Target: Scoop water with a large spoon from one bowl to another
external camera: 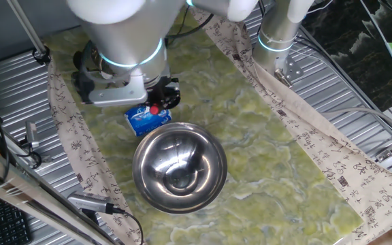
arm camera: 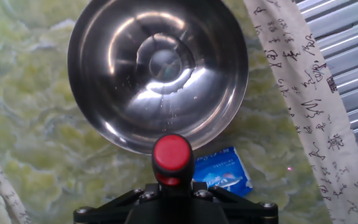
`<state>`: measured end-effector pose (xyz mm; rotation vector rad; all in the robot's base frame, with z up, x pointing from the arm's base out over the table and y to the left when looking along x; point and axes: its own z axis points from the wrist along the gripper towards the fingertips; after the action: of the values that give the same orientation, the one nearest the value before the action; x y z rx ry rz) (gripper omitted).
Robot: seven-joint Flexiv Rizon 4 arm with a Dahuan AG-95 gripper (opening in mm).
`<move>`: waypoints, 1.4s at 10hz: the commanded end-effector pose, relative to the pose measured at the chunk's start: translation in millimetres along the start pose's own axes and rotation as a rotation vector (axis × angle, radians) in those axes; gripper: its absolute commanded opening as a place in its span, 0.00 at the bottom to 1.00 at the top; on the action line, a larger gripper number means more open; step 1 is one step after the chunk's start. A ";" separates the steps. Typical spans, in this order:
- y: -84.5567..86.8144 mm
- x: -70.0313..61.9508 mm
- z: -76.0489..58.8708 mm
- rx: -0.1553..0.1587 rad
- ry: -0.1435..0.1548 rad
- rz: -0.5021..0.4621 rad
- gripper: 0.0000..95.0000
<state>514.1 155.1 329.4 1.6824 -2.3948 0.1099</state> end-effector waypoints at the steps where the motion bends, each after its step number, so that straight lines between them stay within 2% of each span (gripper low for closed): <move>1: -1.1 -1.8 -1.8 -0.008 0.007 0.015 0.00; 2: -0.7 -1.2 -1.3 -0.008 0.015 0.004 0.00; 4: 1.7 2.2 1.3 -0.002 0.011 0.003 0.00; 6: 1.7 2.2 1.3 0.029 -0.001 -0.032 0.00; 7: 1.7 2.2 1.3 0.041 -0.026 -0.055 0.00; 8: 1.7 2.2 1.3 0.033 -0.061 -0.044 0.00; 10: 1.7 2.2 1.3 0.041 -0.077 -0.024 0.00; 11: 1.7 2.2 1.3 0.025 -0.115 -0.038 0.00; 12: 1.7 2.2 1.3 0.014 -0.139 -0.041 0.00; 13: 1.7 2.2 1.3 0.014 -0.167 -0.059 0.00; 14: 1.7 2.2 1.3 0.020 -0.179 -0.076 0.00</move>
<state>511.5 152.9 329.1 1.8325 -2.4705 -0.0364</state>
